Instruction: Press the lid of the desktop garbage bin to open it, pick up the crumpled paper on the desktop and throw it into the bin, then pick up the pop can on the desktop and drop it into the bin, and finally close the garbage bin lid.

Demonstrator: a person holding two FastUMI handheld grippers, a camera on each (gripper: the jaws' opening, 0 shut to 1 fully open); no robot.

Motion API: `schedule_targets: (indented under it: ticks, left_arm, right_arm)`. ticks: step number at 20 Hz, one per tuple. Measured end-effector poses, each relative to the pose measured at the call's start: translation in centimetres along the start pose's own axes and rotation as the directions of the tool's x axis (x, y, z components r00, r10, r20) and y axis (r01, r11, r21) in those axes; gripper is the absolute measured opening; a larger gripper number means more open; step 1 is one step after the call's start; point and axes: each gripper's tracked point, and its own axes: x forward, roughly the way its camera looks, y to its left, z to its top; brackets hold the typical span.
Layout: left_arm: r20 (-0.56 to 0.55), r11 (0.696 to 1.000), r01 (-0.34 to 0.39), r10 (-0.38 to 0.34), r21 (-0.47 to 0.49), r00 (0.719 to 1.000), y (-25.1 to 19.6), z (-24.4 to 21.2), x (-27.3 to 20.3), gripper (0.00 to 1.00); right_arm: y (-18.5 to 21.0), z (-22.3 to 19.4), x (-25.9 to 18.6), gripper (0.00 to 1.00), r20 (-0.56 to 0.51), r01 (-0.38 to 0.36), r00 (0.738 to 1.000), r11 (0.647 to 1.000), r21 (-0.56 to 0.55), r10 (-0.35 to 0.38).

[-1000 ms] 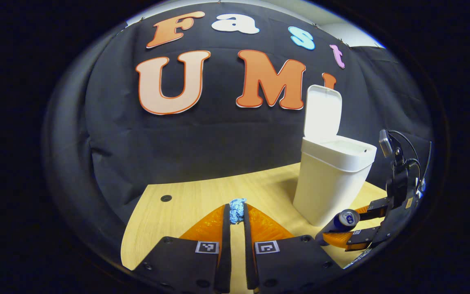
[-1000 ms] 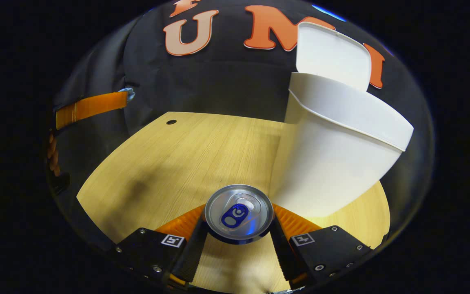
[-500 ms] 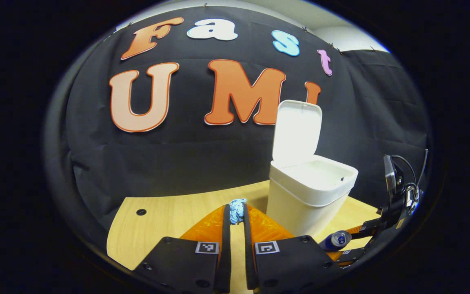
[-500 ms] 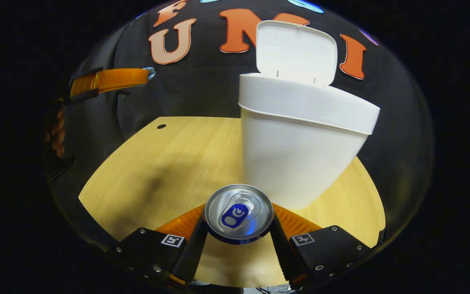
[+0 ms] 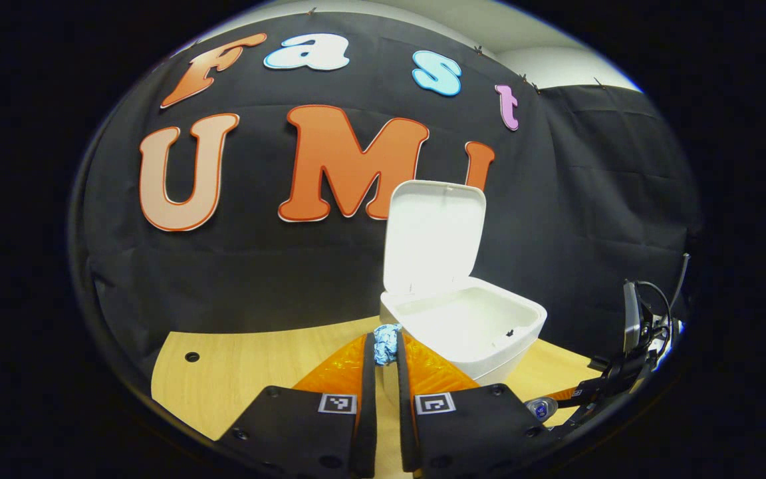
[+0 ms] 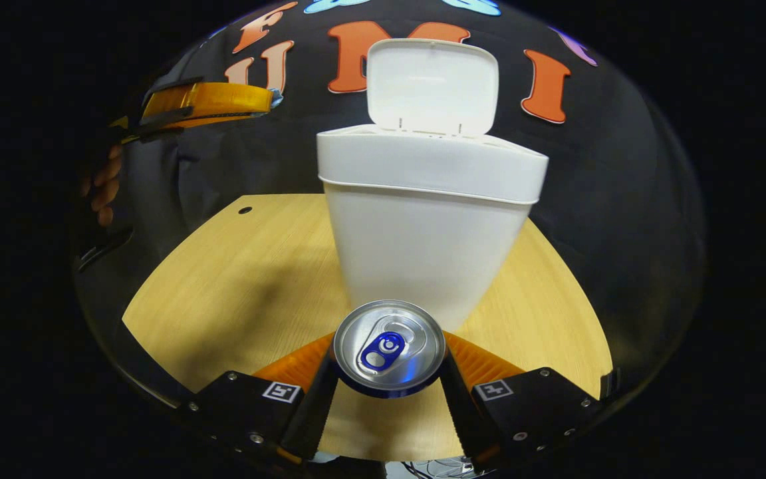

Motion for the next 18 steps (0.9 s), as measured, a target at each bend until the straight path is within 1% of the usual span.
schedule_targets:
  ticks: [3,4,5,6,7,8,9,13,15,16,17,18]
  left_arm:
    - [-0.004,1.000,0.027,-0.027,0.002,1.000,-2.0,0.5,1.2,0.18]
    - [-0.004,0.999,0.034,-0.034,0.005,0.999,-2.6,0.5,1.7,0.18]
    - [-0.005,0.999,0.045,-0.045,0.005,0.999,-3.3,0.7,2.1,0.18]
    - [-0.006,0.998,0.056,-0.056,0.007,0.998,-4.1,0.7,2.7,0.18]
    - [-0.008,0.998,0.063,-0.063,0.009,0.998,-4.7,0.9,3.1,0.18]
    - [-0.009,0.998,0.067,-0.067,0.007,0.998,-5.3,0.8,3.5,0.18]
    - [-0.017,0.997,0.076,-0.076,0.004,0.997,-5.9,0.7,4.0,0.18]
    - [-0.028,0.996,0.088,-0.087,0.011,0.996,-7.4,0.6,5.2,0.18]
    - [-0.035,0.996,0.088,-0.088,0.014,0.996,-7.9,0.2,5.7,0.18]
    - [-0.043,0.996,0.088,-0.088,0.014,0.995,-8.1,-0.1,6.0,0.18]
    - [-0.054,0.996,0.083,-0.083,0.013,0.995,-8.1,-0.5,6.2,0.18]
    - [-0.063,0.997,0.076,-0.075,0.011,0.995,-8.0,-0.7,6.3,0.18]
  right_arm:
    - [-1.8,-0.6,-0.6,0.80,-0.002,0.019,1.000,1.000,0.023,-0.019]
    - [-2.4,-0.8,-0.8,0.75,-0.005,0.024,1.000,0.999,0.036,-0.024]
    - [-2.9,-1.1,-1.1,0.75,-0.007,0.028,1.000,0.998,0.049,-0.027]
    - [-3.4,-1.4,-1.3,0.80,-0.007,0.037,0.999,0.998,0.054,-0.037]
    - [-4.0,-1.7,-1.5,0.75,-0.007,0.046,0.999,0.997,0.058,-0.045]
    - [-4.6,-1.8,-1.6,0.80,-0.008,0.055,0.998,0.997,0.062,-0.055]
    - [-5.1,-2.0,-1.9,0.80,-0.008,0.063,0.998,0.996,0.069,-0.062]
    - [-7.0,-2.7,-2.7,0.80,-0.013,0.092,0.996,0.991,0.096,-0.092]
    - [-7.4,-3.0,-2.9,0.80,-0.016,0.078,0.997,0.989,0.125,-0.077]
    - [-7.6,-3.1,-3.0,0.75,-0.017,0.080,0.997,0.987,0.137,-0.078]
    - [-7.8,-3.2,-2.9,0.80,-0.017,0.082,0.997,0.987,0.140,-0.080]
    - [-8.0,-3.2,-3.0,0.80,-0.019,0.086,0.996,0.987,0.138,-0.084]
